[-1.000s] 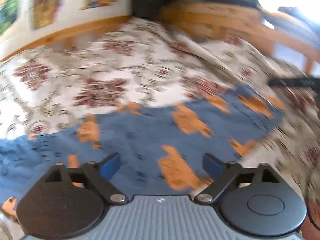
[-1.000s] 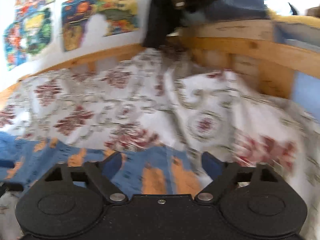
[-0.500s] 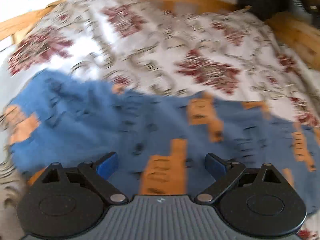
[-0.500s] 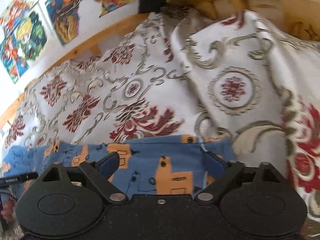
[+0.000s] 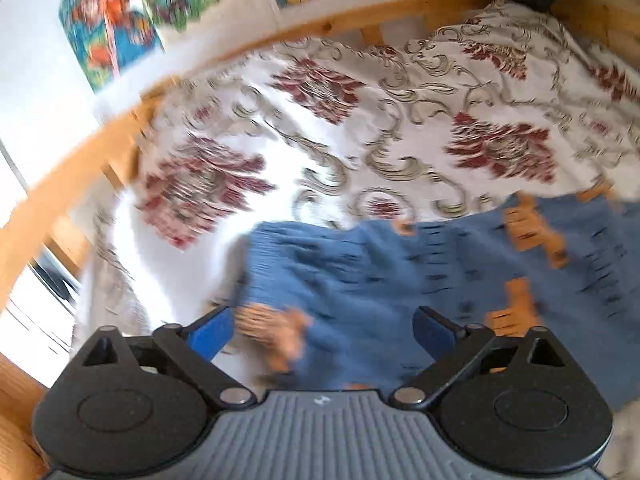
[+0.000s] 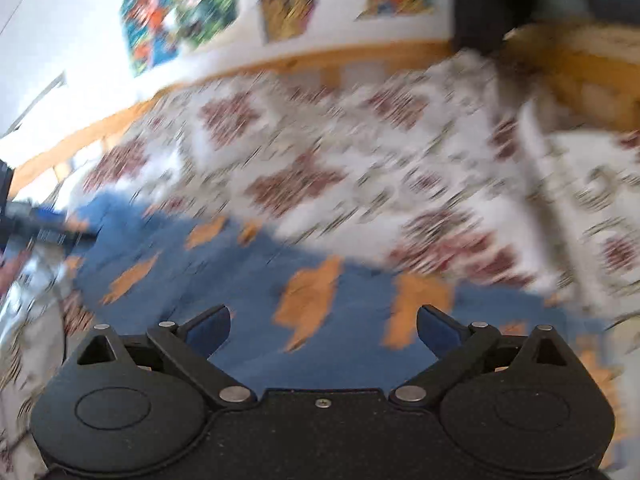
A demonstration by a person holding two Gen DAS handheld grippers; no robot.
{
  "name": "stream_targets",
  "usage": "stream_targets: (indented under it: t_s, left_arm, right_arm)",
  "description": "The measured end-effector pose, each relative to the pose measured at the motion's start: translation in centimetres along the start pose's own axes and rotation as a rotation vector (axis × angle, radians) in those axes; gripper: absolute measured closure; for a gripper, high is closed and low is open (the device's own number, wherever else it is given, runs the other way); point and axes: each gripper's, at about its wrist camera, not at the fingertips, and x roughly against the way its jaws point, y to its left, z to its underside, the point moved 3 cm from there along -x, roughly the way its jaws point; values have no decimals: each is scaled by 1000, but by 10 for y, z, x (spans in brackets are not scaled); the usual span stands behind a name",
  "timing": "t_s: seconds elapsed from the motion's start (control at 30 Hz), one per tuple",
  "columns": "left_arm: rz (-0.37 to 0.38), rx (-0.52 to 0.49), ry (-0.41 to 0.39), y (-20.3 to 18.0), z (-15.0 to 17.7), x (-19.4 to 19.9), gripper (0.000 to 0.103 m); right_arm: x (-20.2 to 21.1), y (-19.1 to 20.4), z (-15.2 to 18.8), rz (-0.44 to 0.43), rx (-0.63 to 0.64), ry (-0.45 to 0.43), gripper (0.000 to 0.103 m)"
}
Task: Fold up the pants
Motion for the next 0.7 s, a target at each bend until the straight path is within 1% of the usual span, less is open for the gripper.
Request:
stream_targets:
  t_s: [0.03,0.07,0.1,0.13,0.2,0.23,0.27,0.33,0.4,0.43,0.53,0.57,0.6,0.63,0.67,0.7]
  left_arm:
    - [-33,-10,26,3,5,-4,3]
    - [-71,-5,71,7,13,-9,4]
    - [-96,5,104,9,18,-13,5]
    - [-110,23,126,13,25,-12,5]
    - [-105,54,115,14,28,1,5]
    - [-112,70,111,13,26,10,5]
    - [-118,88,90,13,23,18,4]
    - [-107,121,9,6,15,35,2]
    - [-64,146,-80,-7,6,44,0]
    - [-26,155,-121,-18,-1,43,0]
    - [109,140,-179,-55,-23,31,0]
    - [152,128,-196,-69,-26,24,0]
    - [175,120,-205,-80,-24,18,0]
    - [198,109,-193,-92,-20,6,0]
    - [205,98,-148,-101,-14,-9,2]
    - [195,93,-81,-107,-4,-22,3]
  right_arm:
    - [-7,5,7,-8,12,35,3]
    - [-12,8,13,8,29,62,3]
    - [-17,9,19,50,51,88,3]
    - [-20,8,26,113,80,115,4]
    - [-13,2,33,200,95,128,4]
    - [-7,-1,34,215,80,124,4]
    - [-1,-3,32,216,63,114,4]
    - [8,-2,26,206,71,73,3]
    - [10,8,16,209,131,26,1]
    - [7,14,13,203,157,11,1]
    - [-14,31,7,146,206,11,1]
    - [-22,36,9,124,217,23,1]
    - [-31,40,11,109,229,39,1]
    - [-38,44,15,108,246,59,1]
    - [-47,47,18,119,263,78,1]
    - [-52,46,23,137,280,99,1]
